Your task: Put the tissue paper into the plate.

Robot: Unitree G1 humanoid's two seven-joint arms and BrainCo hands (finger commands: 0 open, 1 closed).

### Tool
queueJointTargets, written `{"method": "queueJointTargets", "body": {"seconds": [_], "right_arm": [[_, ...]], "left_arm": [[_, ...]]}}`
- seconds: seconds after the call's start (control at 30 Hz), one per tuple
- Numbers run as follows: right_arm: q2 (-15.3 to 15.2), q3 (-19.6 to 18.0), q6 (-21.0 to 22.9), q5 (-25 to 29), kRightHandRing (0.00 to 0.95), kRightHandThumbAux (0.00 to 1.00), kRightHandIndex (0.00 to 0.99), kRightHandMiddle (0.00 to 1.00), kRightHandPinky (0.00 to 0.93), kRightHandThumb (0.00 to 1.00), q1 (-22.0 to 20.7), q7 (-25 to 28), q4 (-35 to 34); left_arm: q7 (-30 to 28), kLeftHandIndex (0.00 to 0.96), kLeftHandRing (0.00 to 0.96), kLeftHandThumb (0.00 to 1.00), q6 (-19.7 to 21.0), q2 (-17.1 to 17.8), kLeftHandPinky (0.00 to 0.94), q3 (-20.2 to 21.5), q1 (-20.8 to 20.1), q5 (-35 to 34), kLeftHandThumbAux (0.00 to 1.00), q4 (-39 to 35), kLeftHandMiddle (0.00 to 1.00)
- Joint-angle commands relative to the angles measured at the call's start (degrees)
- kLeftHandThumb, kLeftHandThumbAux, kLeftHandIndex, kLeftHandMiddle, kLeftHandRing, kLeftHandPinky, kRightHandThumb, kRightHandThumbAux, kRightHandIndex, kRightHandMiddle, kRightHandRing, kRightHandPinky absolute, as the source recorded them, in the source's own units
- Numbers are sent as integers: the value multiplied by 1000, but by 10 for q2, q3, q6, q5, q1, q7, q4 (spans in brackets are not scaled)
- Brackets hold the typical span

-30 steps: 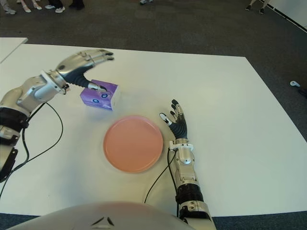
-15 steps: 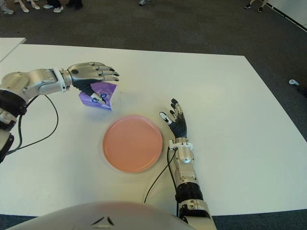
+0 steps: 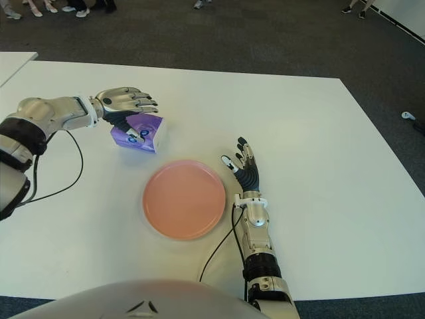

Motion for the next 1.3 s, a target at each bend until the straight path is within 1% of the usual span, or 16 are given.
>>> {"method": "queueJointTargets", "body": {"seconds": [0.03,0.23,0.5,0.67,0.73,0.8,0.9,1.1,1.3], "right_arm": [[2,-1,14,9,0,561,0,0,0,0,15,5,24],[1,-2,11,10,0,564,0,0,0,0,16,8,26],[-1,-2,6,10,0,574,0,0,0,0,17,11,28],[-2,-1,3,10,0,578,0,0,0,0,16,15,32],[-2,-2,4,12,0,577,0,0,0,0,16,16,31],[-1,-2,5,14,0,577,0,0,0,0,16,17,30],[-1,-3,3,16,0,576,0,0,0,0,17,20,30],[-3,-2,1,15,0,577,0,0,0,0,19,21,29],[-4,-1,3,16,0,588,0,0,0,0,20,23,27]], "left_arm": [[40,0,0,355,28,-15,0,-25,-13,17,66,33,0],[71,0,0,351,51,-23,0,-42,-23,16,60,56,0],[115,0,0,345,81,-26,0,-50,-33,9,55,74,0],[130,0,0,341,90,-26,0,-47,-34,3,57,79,0],[134,0,0,336,98,-29,0,-49,-24,2,59,84,0],[129,0,0,333,99,-32,0,-48,-18,-2,61,87,0],[102,0,0,335,83,-30,0,-43,-10,-17,63,91,0],[64,0,0,348,66,-26,0,-39,-1,-41,65,90,0],[40,0,0,339,57,-23,0,-47,7,-46,63,88,0]]}}
